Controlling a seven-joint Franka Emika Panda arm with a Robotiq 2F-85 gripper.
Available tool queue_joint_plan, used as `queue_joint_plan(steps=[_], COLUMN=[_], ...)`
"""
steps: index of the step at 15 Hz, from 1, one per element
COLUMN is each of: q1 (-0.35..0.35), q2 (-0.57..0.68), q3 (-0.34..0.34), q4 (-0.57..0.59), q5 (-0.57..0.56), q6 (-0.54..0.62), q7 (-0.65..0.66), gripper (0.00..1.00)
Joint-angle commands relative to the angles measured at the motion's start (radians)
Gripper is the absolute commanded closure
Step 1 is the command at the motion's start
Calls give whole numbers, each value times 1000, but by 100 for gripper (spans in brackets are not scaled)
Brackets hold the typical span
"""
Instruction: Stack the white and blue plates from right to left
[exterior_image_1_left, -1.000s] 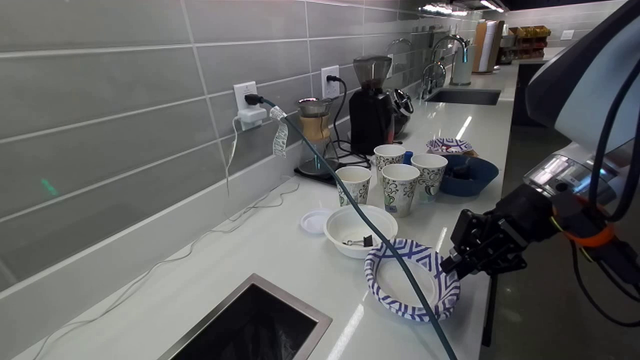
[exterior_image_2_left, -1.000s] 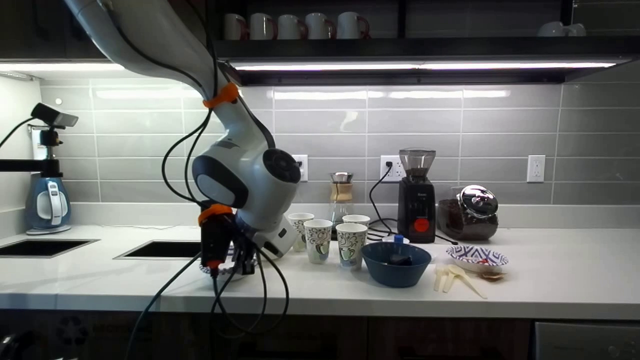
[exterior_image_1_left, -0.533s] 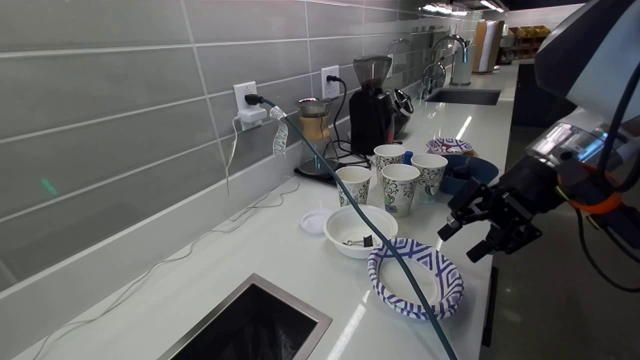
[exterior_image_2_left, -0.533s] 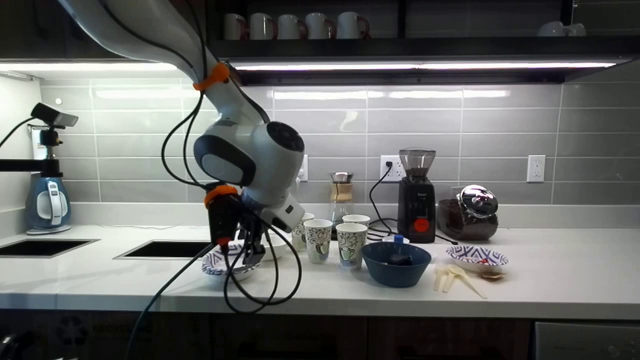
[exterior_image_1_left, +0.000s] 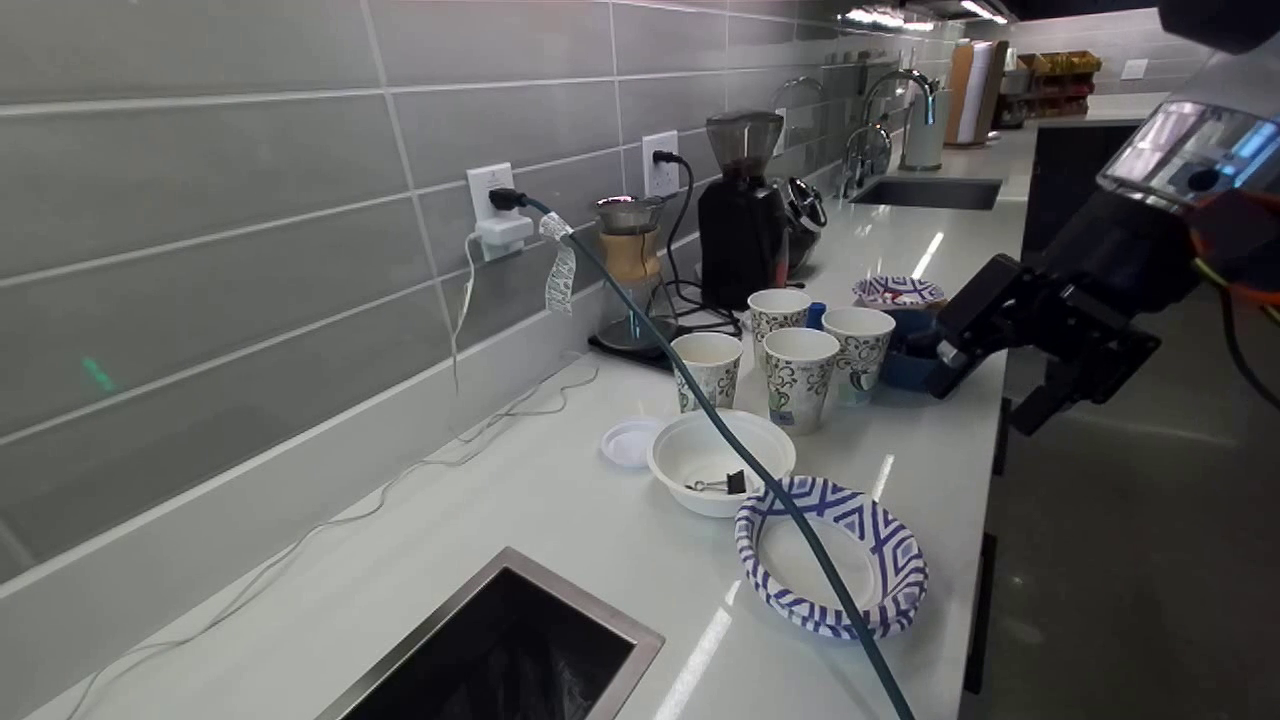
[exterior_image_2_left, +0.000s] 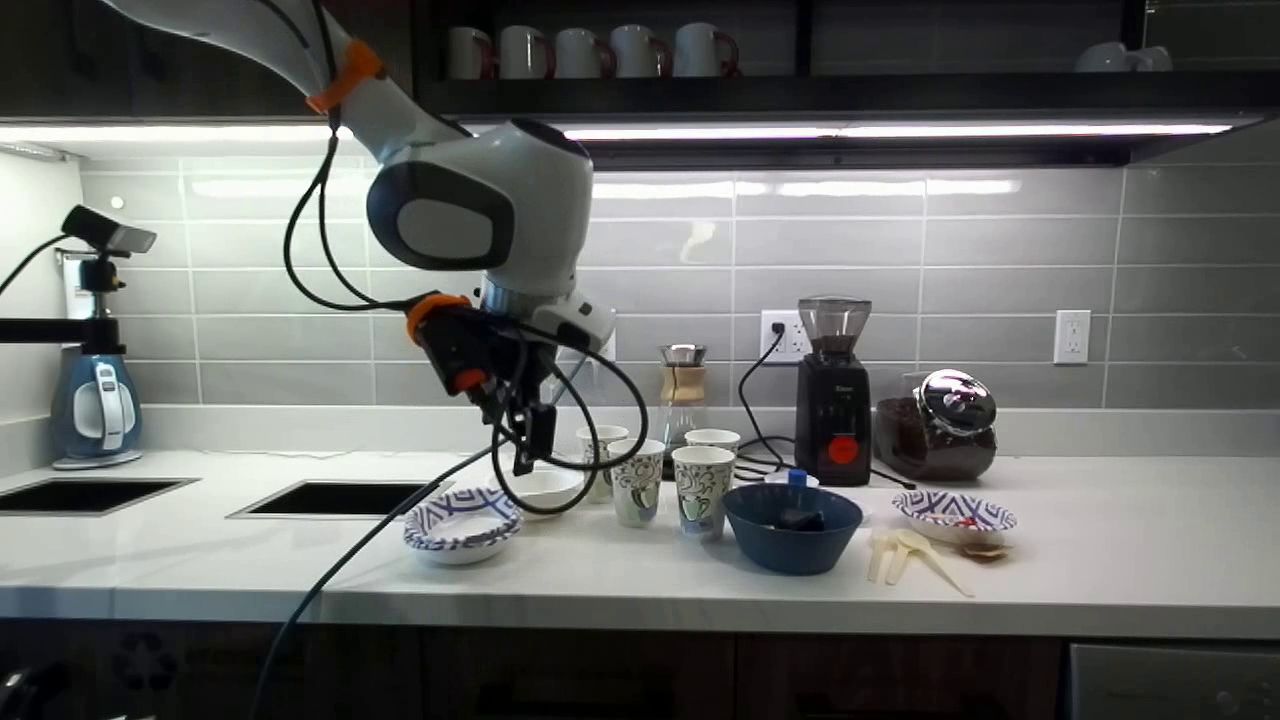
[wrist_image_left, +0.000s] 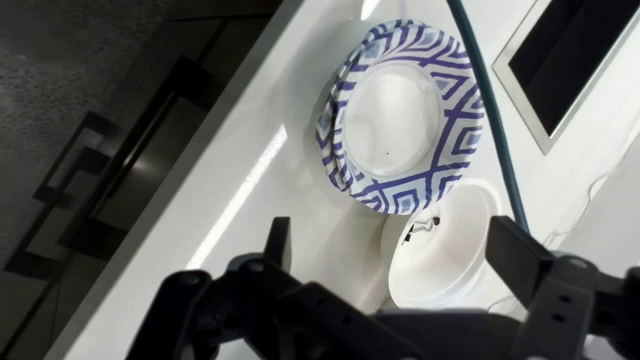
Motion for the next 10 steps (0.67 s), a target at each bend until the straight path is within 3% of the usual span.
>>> queue_joint_plan(steps=[1,4,6,7,10], q1=[3,3,17,36,37], q2=[-175,-280,-347,-271,-339], q3=[-6,-25,-47,-56,-66], q4=[-18,-10,-12,4,0], q5=[-211,-338,-361,-338,-357], q6=[-49,-46,-13,-21,-20], q7=[59,55,37,50,52], gripper=[0,0,0,0,0])
